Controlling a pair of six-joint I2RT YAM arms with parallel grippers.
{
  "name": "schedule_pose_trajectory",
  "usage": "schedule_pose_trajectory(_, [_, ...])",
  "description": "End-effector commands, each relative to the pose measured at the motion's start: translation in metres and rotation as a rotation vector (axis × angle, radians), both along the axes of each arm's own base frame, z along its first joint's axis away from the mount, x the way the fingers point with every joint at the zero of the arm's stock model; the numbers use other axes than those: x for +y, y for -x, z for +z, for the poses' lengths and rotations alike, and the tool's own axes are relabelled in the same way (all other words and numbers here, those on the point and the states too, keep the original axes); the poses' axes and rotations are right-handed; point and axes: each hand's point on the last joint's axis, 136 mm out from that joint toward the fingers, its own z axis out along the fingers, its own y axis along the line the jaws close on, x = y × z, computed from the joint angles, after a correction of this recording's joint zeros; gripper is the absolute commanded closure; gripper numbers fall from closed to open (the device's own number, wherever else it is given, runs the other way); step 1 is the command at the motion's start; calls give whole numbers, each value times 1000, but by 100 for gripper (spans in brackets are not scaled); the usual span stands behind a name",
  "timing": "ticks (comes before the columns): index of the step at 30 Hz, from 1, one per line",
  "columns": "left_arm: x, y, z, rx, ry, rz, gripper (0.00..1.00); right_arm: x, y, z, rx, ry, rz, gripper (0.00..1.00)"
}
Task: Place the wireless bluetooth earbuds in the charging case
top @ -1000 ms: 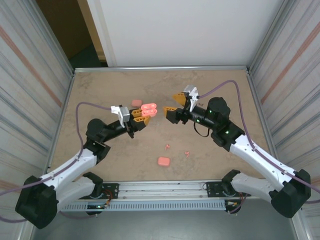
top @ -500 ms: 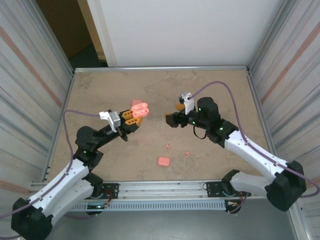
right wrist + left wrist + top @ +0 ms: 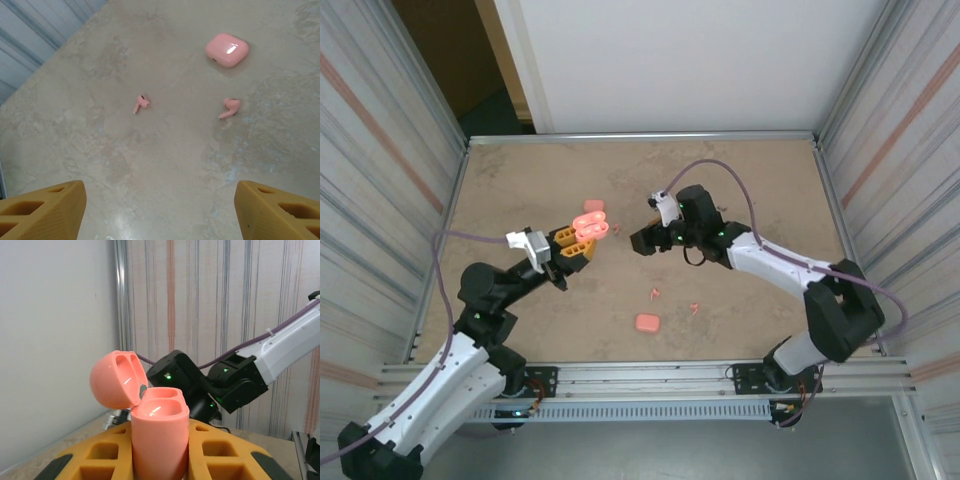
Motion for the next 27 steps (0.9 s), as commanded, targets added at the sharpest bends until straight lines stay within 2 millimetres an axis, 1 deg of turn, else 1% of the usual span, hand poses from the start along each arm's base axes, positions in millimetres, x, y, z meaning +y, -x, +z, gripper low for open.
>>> schedule_pose_trajectory(1, [4, 5, 4, -20, -11, 17, 100, 22, -8, 5, 12, -39, 49, 25])
schedule_pose_trajectory(9, [16, 14, -4, -14, -33, 65, 100, 61, -30, -20, 71, -22, 116, 30])
schedule_pose_trajectory(14, [24, 19, -11, -4, -61, 95, 100, 86, -39, -33, 79, -19, 162, 32])
schedule_pose_trajectory(19, [30, 21, -19, 15, -76, 123, 100, 109, -41, -44, 61, -11, 222, 32])
schedule_pose_trajectory(22, [32, 21, -22, 25, -80, 131, 100, 124, -41, -49, 50, -13, 267, 36])
schedule_pose_trajectory(27, [31, 22, -22, 25, -83, 127, 100, 146, -39, -62, 38, 15, 331, 38])
